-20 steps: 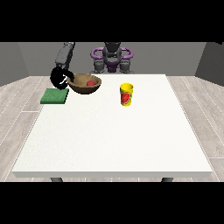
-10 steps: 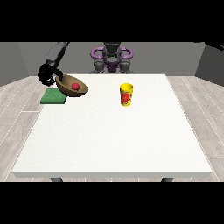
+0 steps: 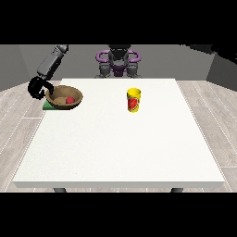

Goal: Pick the cup and pour the ball into the bowl, then pick the bowl and place it on the pad

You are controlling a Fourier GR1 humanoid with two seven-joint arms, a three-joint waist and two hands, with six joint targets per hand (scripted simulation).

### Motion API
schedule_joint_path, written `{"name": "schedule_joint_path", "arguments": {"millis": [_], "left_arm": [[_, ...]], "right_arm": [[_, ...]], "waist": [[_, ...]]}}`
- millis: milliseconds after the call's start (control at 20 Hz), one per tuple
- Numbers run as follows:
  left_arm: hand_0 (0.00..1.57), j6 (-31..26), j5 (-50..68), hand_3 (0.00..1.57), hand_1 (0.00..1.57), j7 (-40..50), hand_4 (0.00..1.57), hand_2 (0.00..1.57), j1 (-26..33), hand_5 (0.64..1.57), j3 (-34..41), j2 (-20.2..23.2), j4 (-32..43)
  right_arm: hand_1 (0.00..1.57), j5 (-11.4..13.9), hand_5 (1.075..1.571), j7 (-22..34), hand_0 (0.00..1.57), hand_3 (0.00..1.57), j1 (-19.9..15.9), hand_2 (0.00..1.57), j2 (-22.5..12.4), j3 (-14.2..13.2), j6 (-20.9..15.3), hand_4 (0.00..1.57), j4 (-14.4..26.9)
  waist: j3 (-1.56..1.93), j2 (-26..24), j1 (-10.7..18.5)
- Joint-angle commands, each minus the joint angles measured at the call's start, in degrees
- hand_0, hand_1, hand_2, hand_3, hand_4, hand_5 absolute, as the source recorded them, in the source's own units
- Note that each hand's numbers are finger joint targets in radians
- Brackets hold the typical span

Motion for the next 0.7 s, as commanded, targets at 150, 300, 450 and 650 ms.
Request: {"name": "schedule_joint_path", "arguments": {"millis": [150, 300, 450, 650], "left_arm": [[0.00, 0.1, 5.0, 0.00, 0.00, 1.7, 0.70, 0.00, 2.3, 1.560, 3.3, 0.3, -8.6], [0.00, 1.4, 6.1, 0.00, 0.00, 5.5, 0.69, 0.00, 2.8, 1.556, 3.6, 1.8, -9.0], [0.00, 0.4, 6.6, 0.00, 0.00, 3.6, 0.70, 0.00, 3.4, 1.557, 3.8, 1.1, -8.8], [0.00, 1.2, 6.5, 0.00, 0.00, 3.7, 0.70, 0.00, 3.6, 1.556, 3.0, 0.3, -8.6]], "right_arm": [[1.57, -1.2, 1.571, -8.9, 1.57, 0.00, -1.2, 1.57, -10.1, -5.3, 6.4, 0.99, 10.3], [1.57, -0.1, 1.571, -8.6, 1.57, 0.00, -1.8, 1.57, -10.1, -4.2, 7.0, 0.98, 12.3], [1.57, 0.4, 1.569, -9.6, 1.57, 0.00, -2.9, 1.57, -10.3, -3.7, 7.2, 0.98, 12.8], [1.57, 2.7, 1.567, -11.2, 1.57, 0.46, -2.2, 1.57, -7.7, -1.2, 6.2, 0.98, 13.0]], "waist": [[0.08, 6.7, 2.3], [0.00, 4.3, 0.7], [-0.06, 5.5, 1.1], [-0.09, 4.5, 0.1]]}}
